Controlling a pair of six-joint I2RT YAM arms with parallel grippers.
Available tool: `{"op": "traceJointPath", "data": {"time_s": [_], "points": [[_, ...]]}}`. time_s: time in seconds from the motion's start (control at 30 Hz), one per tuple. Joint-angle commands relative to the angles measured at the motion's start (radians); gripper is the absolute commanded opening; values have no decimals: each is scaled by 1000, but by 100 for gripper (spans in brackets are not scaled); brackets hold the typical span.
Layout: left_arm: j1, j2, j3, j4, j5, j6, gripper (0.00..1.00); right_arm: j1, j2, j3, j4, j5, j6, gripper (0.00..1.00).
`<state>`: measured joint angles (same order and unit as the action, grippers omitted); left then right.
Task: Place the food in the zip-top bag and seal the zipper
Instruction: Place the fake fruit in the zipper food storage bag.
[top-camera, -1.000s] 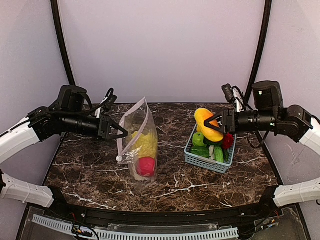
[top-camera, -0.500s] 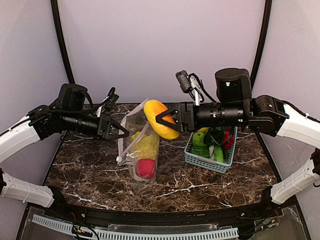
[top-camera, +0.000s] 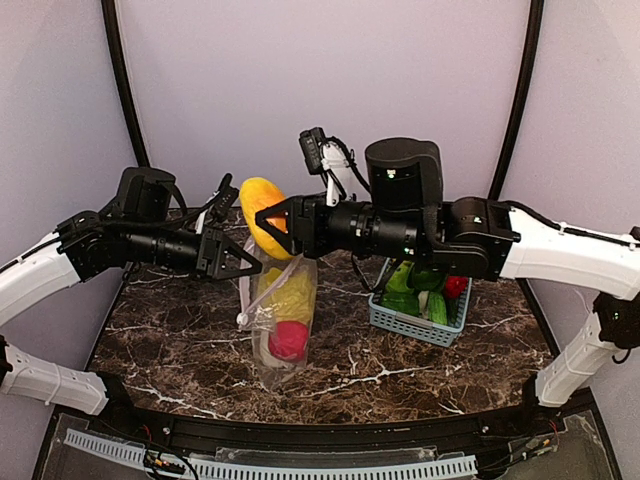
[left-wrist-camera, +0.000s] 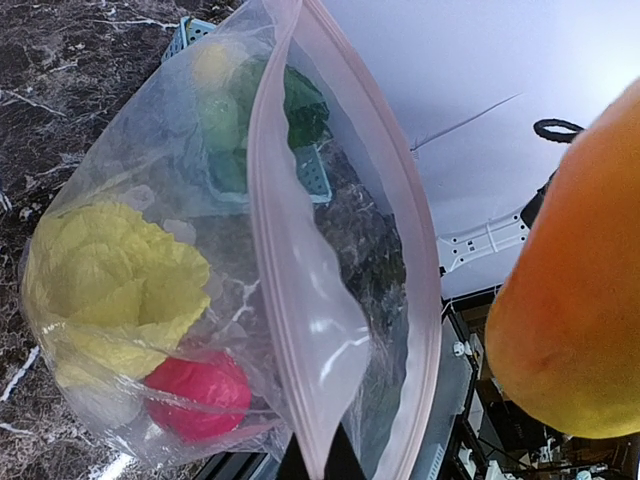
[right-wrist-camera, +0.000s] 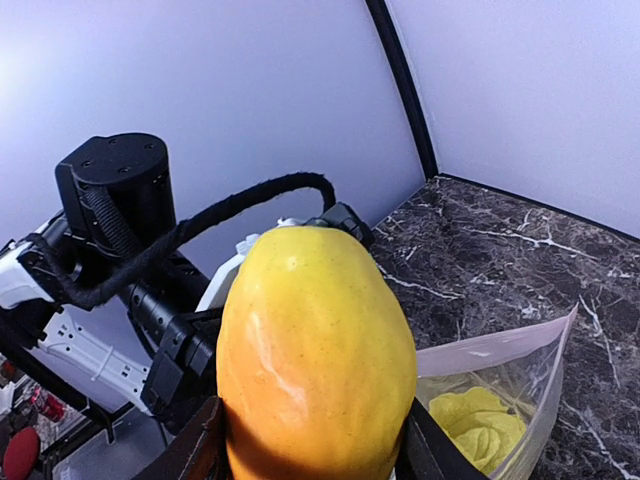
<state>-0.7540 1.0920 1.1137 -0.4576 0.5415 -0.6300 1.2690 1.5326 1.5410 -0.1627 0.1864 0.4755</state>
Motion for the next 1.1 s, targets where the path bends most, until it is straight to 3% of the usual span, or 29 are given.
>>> {"op": "traceJointPath", "data": {"time_s": [0.0,0.23,0.63,1.07], "points": [[-5,-19,-4,31,6,-4,1,7,51,52,45,134,-61,39],[-4,-31,4,38,-9,-3,1,7,102,37,38,213,-84,39],[-4,-49,0,19,-57,16,1,17,-83,-284,23,106,19,40],[-5,-45,16,27,72,117,1,19,21,-167,-223,-41,22,40]]}}
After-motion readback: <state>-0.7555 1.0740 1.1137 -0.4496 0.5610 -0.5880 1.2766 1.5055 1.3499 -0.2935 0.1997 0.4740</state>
